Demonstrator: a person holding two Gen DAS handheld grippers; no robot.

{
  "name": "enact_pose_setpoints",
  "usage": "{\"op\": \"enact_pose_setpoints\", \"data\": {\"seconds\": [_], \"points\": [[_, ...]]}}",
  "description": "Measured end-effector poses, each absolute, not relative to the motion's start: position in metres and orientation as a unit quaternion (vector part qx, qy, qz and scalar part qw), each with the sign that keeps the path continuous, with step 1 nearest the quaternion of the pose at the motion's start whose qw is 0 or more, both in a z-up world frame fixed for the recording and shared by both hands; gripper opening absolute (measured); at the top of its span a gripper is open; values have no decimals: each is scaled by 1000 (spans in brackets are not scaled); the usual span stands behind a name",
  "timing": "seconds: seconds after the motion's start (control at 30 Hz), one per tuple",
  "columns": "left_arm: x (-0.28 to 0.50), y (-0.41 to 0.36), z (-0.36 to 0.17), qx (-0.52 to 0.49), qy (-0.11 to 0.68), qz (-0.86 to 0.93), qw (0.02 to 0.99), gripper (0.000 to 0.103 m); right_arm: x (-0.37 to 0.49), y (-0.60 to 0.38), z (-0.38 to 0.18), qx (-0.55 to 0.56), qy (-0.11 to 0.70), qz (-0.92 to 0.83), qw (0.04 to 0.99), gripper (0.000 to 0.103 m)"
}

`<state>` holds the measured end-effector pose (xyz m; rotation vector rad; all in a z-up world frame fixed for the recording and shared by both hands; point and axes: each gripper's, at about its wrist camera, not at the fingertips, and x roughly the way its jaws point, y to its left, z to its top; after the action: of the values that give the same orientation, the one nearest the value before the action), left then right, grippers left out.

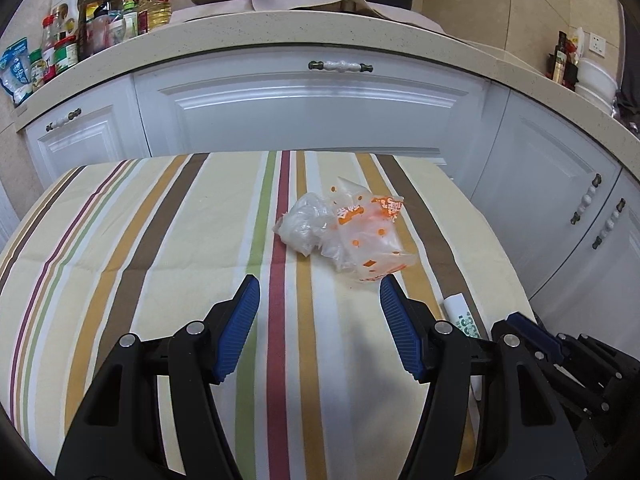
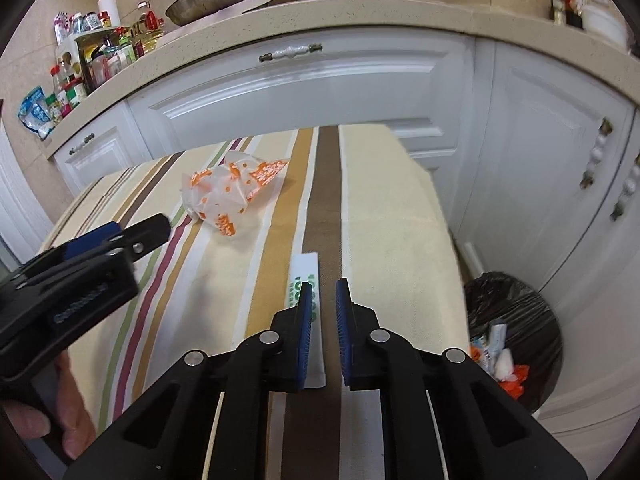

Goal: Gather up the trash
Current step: 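Lift the white tube with the right gripper and hold it above the table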

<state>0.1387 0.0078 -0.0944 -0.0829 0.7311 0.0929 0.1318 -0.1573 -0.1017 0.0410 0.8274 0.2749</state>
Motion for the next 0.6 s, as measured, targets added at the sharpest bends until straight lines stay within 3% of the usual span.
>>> {"op": "enact_pose_setpoints", "data": {"seconds": [0.03, 0.1, 0.17, 0.47, 0.6], "points": [[139, 7, -95, -39, 358, 48, 932, 61, 132, -160, -103, 30, 403, 139, 904, 14], [140, 10, -97, -41, 362, 51, 930, 61, 132, -163, -105, 48, 403, 144, 903, 30], [139, 12, -100, -42, 367, 56, 928, 61, 130, -161, -106, 45, 402, 147, 902, 35], [135, 21, -105, -40, 376, 65, 924, 61, 127, -147, -117, 17, 425, 151, 892, 34], [135, 22, -106, -43, 375, 64, 924, 61, 125, -142, -120, 6, 432, 153, 889, 21]]}}
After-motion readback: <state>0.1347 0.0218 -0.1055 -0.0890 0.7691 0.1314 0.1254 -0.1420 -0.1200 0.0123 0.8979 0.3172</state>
